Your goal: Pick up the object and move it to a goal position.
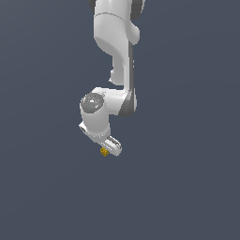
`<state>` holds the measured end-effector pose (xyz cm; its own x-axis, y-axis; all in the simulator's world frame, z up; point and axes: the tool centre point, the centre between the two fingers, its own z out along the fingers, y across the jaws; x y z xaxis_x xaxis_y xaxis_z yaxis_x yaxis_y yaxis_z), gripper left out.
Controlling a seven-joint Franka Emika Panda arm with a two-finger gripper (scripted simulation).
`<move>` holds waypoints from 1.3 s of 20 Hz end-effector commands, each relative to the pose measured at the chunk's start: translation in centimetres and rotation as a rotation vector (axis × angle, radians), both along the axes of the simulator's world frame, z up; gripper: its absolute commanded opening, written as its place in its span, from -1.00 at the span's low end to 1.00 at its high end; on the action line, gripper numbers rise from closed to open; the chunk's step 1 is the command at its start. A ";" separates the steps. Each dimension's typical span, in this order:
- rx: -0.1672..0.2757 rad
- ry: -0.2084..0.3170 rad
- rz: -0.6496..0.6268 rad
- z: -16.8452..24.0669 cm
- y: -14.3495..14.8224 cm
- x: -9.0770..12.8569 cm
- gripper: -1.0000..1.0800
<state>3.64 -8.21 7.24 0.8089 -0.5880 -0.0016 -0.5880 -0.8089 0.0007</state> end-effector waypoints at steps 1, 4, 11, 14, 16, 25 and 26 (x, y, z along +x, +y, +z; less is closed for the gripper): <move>0.000 0.000 0.000 0.0 0.0 0.0 0.92; 0.000 -0.001 0.000 -0.6 0.0 0.0 0.92; 0.000 -0.001 -0.005 -4.1 0.0 -0.1 0.92; 0.000 -0.002 -0.005 -4.9 0.0 0.0 0.92; 0.000 -0.002 -0.006 -5.0 -0.1 0.0 0.92; 0.000 -0.002 -0.006 -5.0 -0.1 0.1 -1.00; 0.000 -0.002 -0.006 -5.0 -0.1 0.1 -1.00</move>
